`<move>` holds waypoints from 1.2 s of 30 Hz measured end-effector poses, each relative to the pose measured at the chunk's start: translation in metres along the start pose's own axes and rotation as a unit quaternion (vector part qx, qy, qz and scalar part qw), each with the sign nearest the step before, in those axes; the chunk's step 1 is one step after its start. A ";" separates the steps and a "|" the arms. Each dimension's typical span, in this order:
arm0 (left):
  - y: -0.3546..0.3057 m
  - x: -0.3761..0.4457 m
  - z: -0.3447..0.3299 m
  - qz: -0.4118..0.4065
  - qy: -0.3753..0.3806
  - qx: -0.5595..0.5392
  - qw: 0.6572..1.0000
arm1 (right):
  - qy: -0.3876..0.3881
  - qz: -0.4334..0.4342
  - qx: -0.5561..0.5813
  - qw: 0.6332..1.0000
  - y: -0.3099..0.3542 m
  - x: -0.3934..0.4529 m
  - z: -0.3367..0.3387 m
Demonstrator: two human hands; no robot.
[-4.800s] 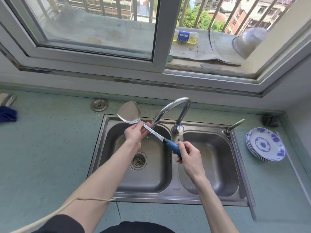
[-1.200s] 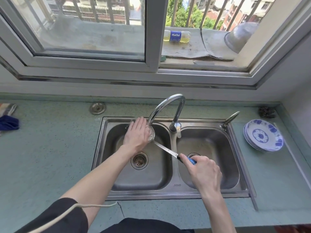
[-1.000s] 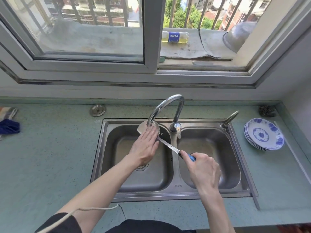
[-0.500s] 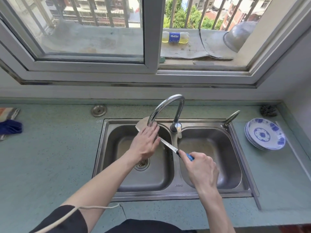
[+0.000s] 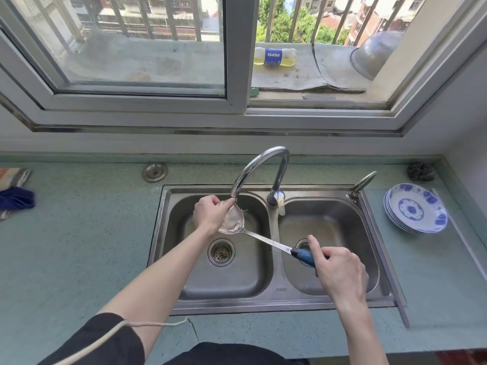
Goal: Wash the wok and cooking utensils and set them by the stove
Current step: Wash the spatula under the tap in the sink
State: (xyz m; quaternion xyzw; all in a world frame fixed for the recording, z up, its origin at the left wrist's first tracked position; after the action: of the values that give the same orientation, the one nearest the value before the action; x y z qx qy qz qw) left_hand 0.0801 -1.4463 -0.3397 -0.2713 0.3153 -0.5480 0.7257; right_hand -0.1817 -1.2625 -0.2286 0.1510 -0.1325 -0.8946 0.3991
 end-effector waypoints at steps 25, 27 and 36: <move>-0.033 -0.022 -0.029 -0.031 0.103 -0.272 0.956 | -0.071 -0.029 0.067 0.995 -0.020 0.015 0.004; -0.030 -0.019 -0.030 -0.039 0.077 -0.244 0.966 | -0.065 -0.028 0.071 0.995 -0.017 0.014 0.000; -0.022 -0.018 -0.035 -0.014 0.065 -0.193 0.979 | -0.058 0.004 0.069 0.996 0.001 0.003 -0.007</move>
State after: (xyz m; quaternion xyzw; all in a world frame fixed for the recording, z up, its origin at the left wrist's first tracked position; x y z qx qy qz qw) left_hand 0.0368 -1.4364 -0.3435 -0.3741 0.4582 -0.5034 0.6298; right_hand -0.1806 -1.2664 -0.2353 0.1253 -0.2172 -0.8892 0.3828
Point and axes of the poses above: each hand's wrist, its own x-axis towards the middle knuckle, its own z-axis out of the back of the hand, y = z × x, the point moved 2 cm from there along x, towards the middle knuckle, and after that the axes turned 8 degrees about -z, right-handed, at the moved point
